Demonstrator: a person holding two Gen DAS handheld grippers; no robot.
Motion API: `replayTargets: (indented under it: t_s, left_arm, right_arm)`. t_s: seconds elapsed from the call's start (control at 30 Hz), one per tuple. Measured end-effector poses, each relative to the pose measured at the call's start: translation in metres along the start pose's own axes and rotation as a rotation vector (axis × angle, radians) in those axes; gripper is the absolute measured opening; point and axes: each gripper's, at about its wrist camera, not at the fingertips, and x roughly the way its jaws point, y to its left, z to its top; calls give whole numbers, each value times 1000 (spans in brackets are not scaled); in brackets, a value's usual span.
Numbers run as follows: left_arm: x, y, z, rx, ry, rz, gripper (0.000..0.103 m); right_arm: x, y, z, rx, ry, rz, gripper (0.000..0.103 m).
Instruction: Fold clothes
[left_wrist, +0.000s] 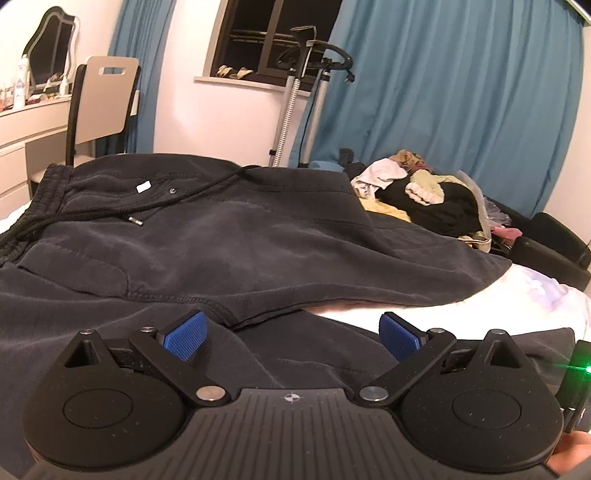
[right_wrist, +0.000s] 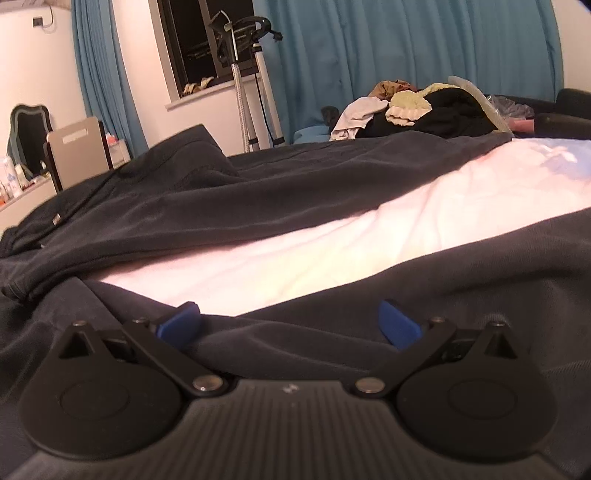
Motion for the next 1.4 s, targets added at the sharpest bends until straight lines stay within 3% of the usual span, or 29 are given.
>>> replayTargets:
  t_s: [1.4]
  left_arm:
    - [-11,-5,-3,-33,-20,-23,100]
  right_arm:
    - [1,10,-1,-43,13,-30,103]
